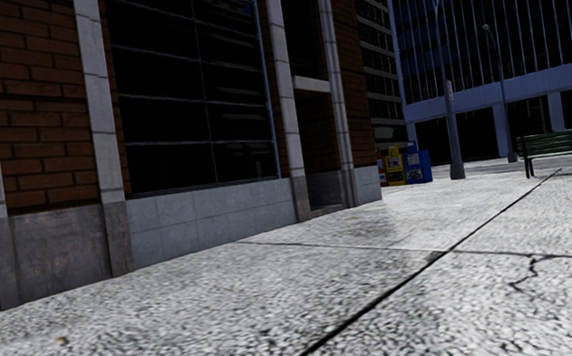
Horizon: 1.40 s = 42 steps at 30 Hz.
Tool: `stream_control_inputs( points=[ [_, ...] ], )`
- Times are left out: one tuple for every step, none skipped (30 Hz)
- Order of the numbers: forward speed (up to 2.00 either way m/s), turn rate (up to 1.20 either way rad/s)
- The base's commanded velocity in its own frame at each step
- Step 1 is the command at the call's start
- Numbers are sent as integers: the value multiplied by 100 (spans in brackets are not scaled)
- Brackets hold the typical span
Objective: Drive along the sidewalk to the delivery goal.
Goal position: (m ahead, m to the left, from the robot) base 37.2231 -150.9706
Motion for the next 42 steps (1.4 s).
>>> stream_control_inputs(
  points=[
    [84,-82],
    [88,-82],
    [88,-82],
    [90,-82],
    [90,-82],
    [90,-82],
    [92,-82],
    [94,-82],
    [98,-82],
    [104,-82],
    [106,-82],
    [106,-82],
    [108,-82],
    [109,-82],
    [109,-82],
    [109,-82],
    [109,-82],
    [109,-82],
    [110,-82],
    [110,-82],
    [112,-82],
    [115,-82],
    [115,-82],
    [115,-82],
    [118,-82],
    [120,-82],
    [124,-82],
    [124,-82],
    [125,-82],
    [127,-82],
    [128,-82],
    [128,-82],
    [130,-82],
    [133,-82],
    [135,-82],
    [135,-82],
    [137,-82],
    [140,-82],
    [142,-82],
    [142,-82],
    [143,-82],
    [144,-82]
  ],
)
